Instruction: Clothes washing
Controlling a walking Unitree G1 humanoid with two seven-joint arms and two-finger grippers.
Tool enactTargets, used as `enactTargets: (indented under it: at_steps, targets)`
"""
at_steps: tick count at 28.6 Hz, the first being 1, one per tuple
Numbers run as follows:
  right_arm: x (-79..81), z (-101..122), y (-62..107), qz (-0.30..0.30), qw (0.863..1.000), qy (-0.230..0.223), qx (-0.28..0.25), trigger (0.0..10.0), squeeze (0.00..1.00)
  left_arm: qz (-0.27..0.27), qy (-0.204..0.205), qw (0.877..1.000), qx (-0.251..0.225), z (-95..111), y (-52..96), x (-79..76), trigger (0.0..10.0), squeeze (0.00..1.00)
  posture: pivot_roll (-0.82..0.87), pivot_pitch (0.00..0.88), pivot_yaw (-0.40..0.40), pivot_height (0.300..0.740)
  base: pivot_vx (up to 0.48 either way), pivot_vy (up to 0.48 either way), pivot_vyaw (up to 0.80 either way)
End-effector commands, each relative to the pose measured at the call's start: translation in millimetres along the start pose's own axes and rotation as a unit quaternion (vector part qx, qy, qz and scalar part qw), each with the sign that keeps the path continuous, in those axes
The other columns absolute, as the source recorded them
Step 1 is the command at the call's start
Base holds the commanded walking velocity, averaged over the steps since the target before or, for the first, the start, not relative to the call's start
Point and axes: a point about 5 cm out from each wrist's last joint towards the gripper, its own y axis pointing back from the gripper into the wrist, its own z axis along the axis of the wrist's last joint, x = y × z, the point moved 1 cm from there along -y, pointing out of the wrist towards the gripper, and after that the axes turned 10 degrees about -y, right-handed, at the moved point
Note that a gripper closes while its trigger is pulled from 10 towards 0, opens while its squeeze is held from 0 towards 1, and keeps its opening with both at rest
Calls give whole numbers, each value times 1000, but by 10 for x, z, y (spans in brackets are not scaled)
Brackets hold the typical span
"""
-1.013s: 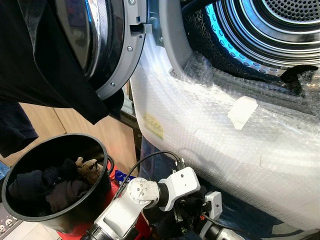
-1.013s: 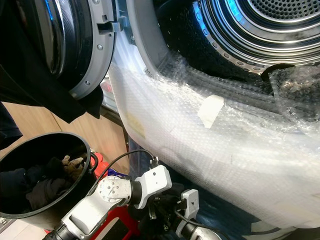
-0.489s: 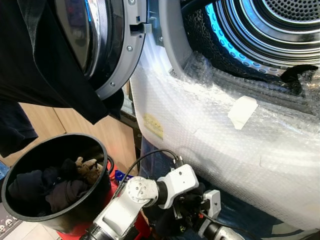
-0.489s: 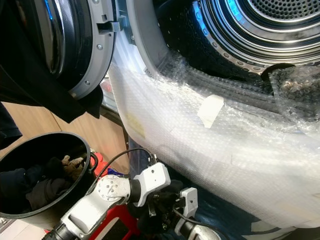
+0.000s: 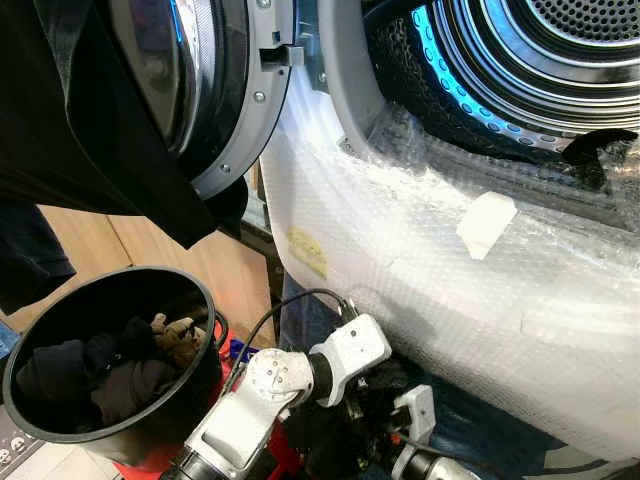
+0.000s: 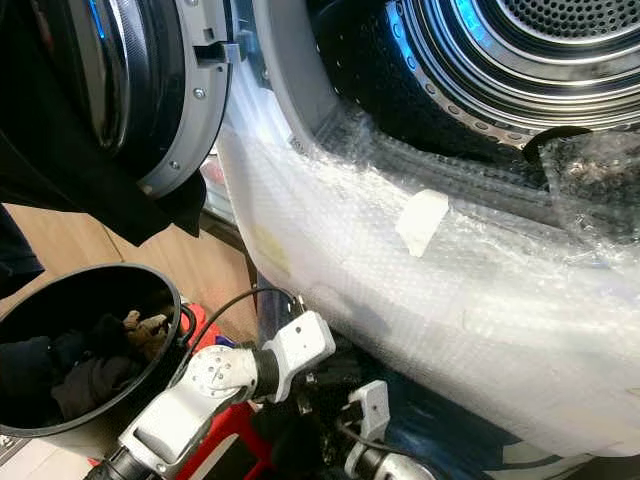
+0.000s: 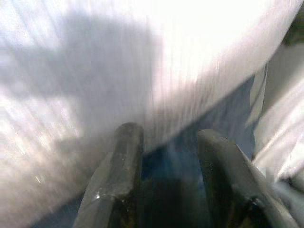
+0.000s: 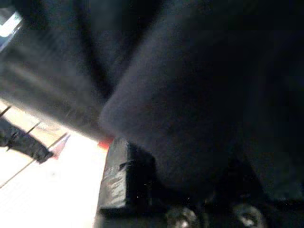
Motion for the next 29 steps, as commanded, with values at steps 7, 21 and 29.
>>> enactTargets:
  at_steps: [7, 21, 29]
  targets:
    - [3, -95, 29, 1, 1000, 10, 25, 0, 0, -7, 17, 1000, 19, -11, 326, 14, 10000, 1000, 73, 116, 2, 740, 0, 0, 0]
    - [50, -59, 174, 34, 998, 47, 26, 0, 0, 316, 31, 922, 222, -674, 1204, 479, 10000, 169, 86, 127, -3, 740, 0, 0, 0]
    - [244, 50, 292, 77, 990, 116, 29, 0, 0, 549, 33, 815, 181, -669, 1627, 666, 10000, 0, 78, 130, -14, 740, 0, 0, 0]
